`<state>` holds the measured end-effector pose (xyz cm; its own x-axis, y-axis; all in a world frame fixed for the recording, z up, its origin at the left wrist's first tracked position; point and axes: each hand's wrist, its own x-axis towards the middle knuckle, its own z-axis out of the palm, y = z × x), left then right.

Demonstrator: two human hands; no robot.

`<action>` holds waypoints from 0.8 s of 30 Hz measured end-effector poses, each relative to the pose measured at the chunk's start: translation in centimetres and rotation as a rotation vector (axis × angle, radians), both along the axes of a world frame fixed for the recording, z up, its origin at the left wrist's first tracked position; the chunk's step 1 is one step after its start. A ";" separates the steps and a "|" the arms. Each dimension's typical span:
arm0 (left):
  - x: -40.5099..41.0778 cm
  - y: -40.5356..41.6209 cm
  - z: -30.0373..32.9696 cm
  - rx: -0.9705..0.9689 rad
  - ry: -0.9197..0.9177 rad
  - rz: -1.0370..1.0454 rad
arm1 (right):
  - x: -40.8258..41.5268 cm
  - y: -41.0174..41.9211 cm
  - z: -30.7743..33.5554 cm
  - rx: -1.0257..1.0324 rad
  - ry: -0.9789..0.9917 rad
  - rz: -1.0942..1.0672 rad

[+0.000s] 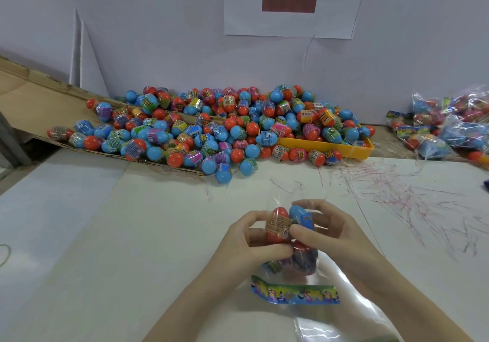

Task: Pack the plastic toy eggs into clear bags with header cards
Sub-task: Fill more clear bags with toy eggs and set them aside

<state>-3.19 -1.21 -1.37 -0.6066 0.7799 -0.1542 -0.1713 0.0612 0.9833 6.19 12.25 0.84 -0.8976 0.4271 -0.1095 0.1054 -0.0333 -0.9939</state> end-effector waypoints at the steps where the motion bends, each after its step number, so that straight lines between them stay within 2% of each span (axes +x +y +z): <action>1: 0.0 0.0 0.0 0.002 -0.020 -0.001 | 0.0 0.1 -0.1 -0.005 0.011 -0.022; 10: 0.1 -0.2 -0.1 -0.060 0.100 -0.058 | 0.2 0.2 -0.2 -0.049 0.079 -0.031; 17: 0.5 0.1 -0.2 -0.039 0.138 0.029 | 0.3 0.3 0.5 -0.043 0.097 -0.005; 20: 0.9 0.2 0.3 0.037 0.123 0.055 | 0.3 0.3 0.8 -0.034 0.107 0.009; 24: 0.6 0.4 0.8 0.185 0.057 0.202 | 0.6 0.2 0.8 -0.054 0.072 0.047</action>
<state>-2.62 -0.85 -0.55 -0.7562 0.6541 0.0181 -0.1059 -0.1497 0.9830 6.84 12.46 1.63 -0.9227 0.3798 -0.0655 0.0360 -0.0842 -0.9958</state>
